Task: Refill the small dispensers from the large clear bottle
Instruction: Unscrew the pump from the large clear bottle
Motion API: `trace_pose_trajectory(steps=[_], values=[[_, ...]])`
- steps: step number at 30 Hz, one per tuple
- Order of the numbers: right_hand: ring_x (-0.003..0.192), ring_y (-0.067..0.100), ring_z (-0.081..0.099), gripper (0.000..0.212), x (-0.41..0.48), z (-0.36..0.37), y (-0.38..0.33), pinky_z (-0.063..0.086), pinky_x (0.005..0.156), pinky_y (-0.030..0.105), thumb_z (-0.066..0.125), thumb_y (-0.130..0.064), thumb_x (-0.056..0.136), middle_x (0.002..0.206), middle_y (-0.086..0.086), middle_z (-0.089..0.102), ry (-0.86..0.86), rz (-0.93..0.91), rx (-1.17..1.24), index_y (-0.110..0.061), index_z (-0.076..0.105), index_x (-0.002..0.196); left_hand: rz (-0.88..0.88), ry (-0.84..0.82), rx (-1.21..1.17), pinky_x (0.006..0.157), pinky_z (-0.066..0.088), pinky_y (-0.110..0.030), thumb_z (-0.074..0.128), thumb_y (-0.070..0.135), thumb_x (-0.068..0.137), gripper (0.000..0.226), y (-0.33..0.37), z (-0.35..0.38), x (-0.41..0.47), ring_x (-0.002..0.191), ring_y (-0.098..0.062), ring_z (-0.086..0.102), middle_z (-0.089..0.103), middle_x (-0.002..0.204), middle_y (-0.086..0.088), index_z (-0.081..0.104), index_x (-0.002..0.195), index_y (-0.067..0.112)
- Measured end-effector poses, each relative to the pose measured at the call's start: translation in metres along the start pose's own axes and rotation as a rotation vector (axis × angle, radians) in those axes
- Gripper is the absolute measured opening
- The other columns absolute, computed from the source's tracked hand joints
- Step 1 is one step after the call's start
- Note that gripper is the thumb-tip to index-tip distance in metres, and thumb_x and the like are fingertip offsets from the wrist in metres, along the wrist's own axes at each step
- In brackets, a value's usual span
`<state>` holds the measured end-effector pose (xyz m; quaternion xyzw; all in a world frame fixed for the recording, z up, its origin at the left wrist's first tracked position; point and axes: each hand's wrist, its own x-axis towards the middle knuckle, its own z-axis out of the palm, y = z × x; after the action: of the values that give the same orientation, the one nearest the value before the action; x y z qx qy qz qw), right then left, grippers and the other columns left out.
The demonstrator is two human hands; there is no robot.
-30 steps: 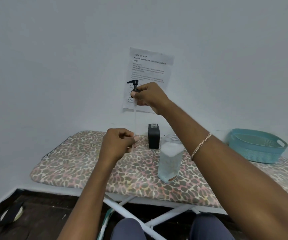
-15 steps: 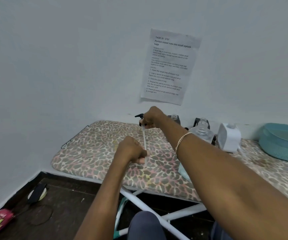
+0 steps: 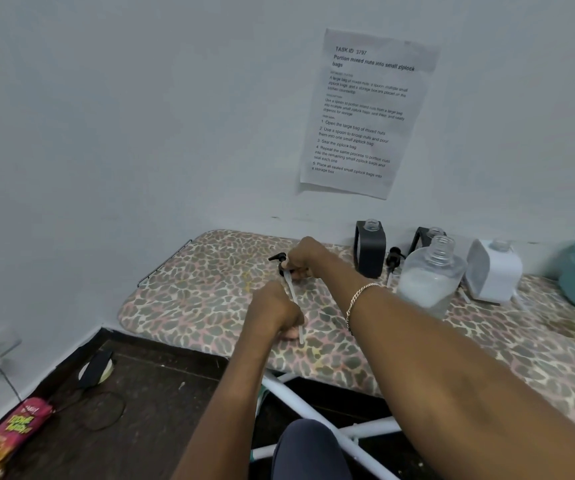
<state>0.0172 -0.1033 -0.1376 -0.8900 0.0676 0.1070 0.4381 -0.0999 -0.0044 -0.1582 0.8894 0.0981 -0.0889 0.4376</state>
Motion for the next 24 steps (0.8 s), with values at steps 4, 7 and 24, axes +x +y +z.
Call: trace_pose_trajectory(steps=[4, 7, 24], values=[[0.037, 0.022, 0.054, 0.036, 0.005, 0.003, 0.002, 0.043, 0.040, 0.026, 0.071, -0.001, 0.098, 0.047, 0.013, 0.058, -0.011, 0.006, -0.052, 0.002, 0.055, 0.066, -0.021, 0.010, 0.016, 0.048, 0.060, -0.031, 0.081, -0.001, 0.085, 0.023, -0.005, 0.003, 0.005, 0.054, -0.021, 0.076, 0.075, 0.082, -0.020, 0.059, 0.089, 0.003], [0.060, 0.029, 0.062, 0.035, 0.005, 0.004, -0.001, 0.063, 0.072, 0.040, 0.071, -0.005, 0.100, 0.060, 0.016, 0.061, -0.055, 0.005, -0.065, 0.000, 0.056, 0.069, -0.016, 0.033, 0.054, 0.042, 0.054, -0.026, 0.082, 0.001, 0.085, 0.024, -0.006, 0.004, 0.007, 0.050, -0.018, 0.074, 0.075, 0.078, -0.018, 0.058, 0.086, 0.005], [0.039, 0.014, 0.066, 0.028, -0.069, -0.109, -0.065, 0.050, 0.036, 0.021, 0.073, -0.010, 0.099, 0.062, 0.014, 0.070, 0.077, -0.250, -0.280, 0.004, 0.059, 0.080, 0.240, 0.004, 0.141, 0.072, 0.064, -0.044, 0.096, 0.045, 0.071, 0.053, 0.041, -0.013, -0.042, 0.078, -0.028, 0.077, 0.075, 0.087, -0.016, 0.060, 0.084, 0.009]])
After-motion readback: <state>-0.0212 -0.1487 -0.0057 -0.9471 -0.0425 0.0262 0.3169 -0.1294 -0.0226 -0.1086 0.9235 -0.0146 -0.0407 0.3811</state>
